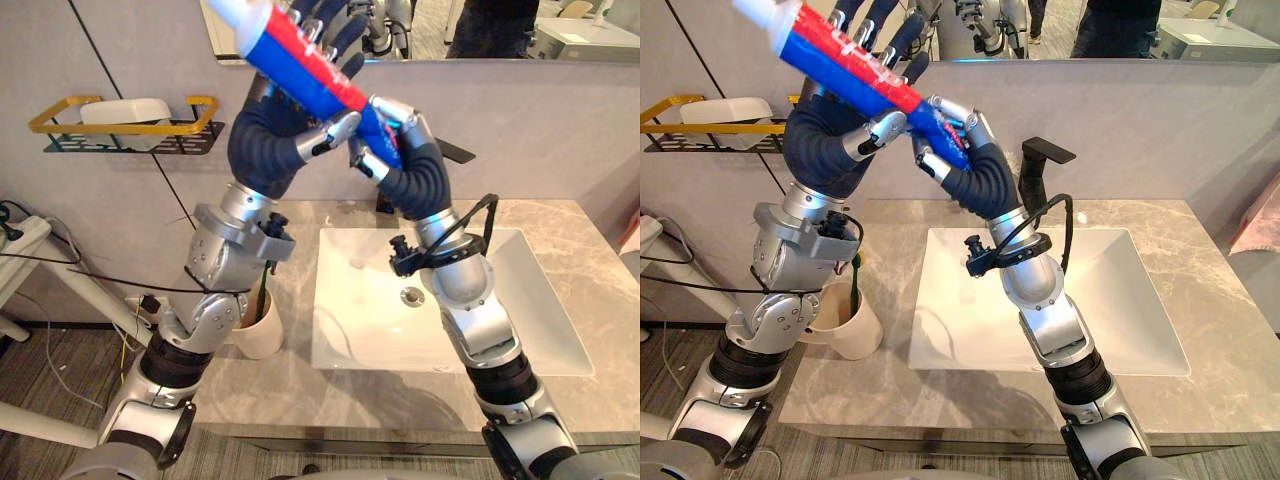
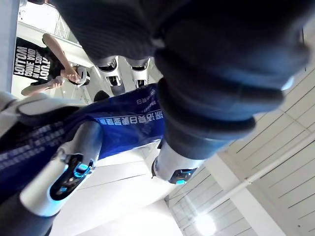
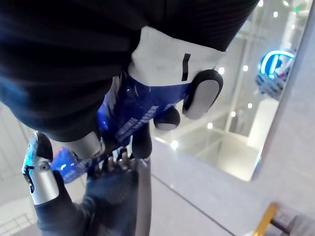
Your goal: Organize washtable
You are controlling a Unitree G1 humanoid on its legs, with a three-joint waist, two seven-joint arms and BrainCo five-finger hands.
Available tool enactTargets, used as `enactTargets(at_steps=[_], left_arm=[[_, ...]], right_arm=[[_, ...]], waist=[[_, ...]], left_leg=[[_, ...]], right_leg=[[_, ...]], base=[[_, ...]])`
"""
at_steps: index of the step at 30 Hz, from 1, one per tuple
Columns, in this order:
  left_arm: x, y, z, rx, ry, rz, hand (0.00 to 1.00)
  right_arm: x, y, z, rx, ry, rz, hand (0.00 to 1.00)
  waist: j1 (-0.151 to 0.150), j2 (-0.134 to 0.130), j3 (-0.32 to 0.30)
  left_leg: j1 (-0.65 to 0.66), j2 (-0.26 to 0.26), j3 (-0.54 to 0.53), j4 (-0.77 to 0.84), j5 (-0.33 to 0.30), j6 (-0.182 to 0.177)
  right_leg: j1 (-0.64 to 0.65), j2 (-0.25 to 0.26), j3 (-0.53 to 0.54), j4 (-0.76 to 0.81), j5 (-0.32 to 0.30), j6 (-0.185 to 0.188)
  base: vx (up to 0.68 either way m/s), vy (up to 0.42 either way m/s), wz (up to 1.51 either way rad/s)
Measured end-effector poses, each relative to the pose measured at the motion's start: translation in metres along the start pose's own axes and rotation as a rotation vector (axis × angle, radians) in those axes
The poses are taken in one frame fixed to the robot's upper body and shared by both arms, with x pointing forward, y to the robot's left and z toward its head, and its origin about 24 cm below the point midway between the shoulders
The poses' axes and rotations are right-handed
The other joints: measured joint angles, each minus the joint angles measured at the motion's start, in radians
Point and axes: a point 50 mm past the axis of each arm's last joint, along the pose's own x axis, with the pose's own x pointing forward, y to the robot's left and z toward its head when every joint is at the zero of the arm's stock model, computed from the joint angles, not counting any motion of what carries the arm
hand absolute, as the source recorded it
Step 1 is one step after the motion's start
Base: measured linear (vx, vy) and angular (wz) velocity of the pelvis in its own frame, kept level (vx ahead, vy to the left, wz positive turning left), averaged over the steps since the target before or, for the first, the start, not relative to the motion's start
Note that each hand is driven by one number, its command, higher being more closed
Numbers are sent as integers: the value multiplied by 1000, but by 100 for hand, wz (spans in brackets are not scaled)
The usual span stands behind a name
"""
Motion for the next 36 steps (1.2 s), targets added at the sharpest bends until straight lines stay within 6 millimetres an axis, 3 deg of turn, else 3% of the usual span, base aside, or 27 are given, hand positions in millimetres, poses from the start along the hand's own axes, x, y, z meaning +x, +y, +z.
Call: enactTargets(at_steps=[5, 6, 25, 26, 36], left_arm=[[1, -1, -1, -16, -8, 3, 0], [1, -2, -1, -21, -11, 4, 100], [4, -6, -3, -43, -14, -13, 100], [4, -7, -3, -44, -15, -16, 100], [6, -11, -3, -36, -14, -55, 100]], right_arm=[[-1, 2, -1, 4, 6, 4, 100], [-2, 2, -1, 4, 8, 4, 100], [-9, 10, -6, 31, 36, 41, 100], [-9, 11, -6, 35, 36, 38, 0], [-11, 9, -10, 35, 61, 30, 0]], waist=[[0, 1, -1], [-1, 1, -1], [-2, 0, -2], [-2, 0, -2], [-2, -3, -4]], left_leg=[[2, 0, 5, 0, 0, 0], [3, 0, 7, 0, 0, 0], [4, 0, 8, 0, 0, 0], [4, 0, 8, 0, 0, 0], [5, 3, 10, 0, 0, 0]], right_leg=[[0, 0, 7, 0, 1, 1], [-1, 0, 9, 0, 2, 1], [-1, 0, 10, 0, 2, 1], [-1, 0, 10, 0, 2, 1], [-1, 0, 12, 0, 2, 2]], base=[[-11, -2, -3], [-16, -5, -4], [0, 0, 0], [0, 0, 0], [0, 0, 0]])
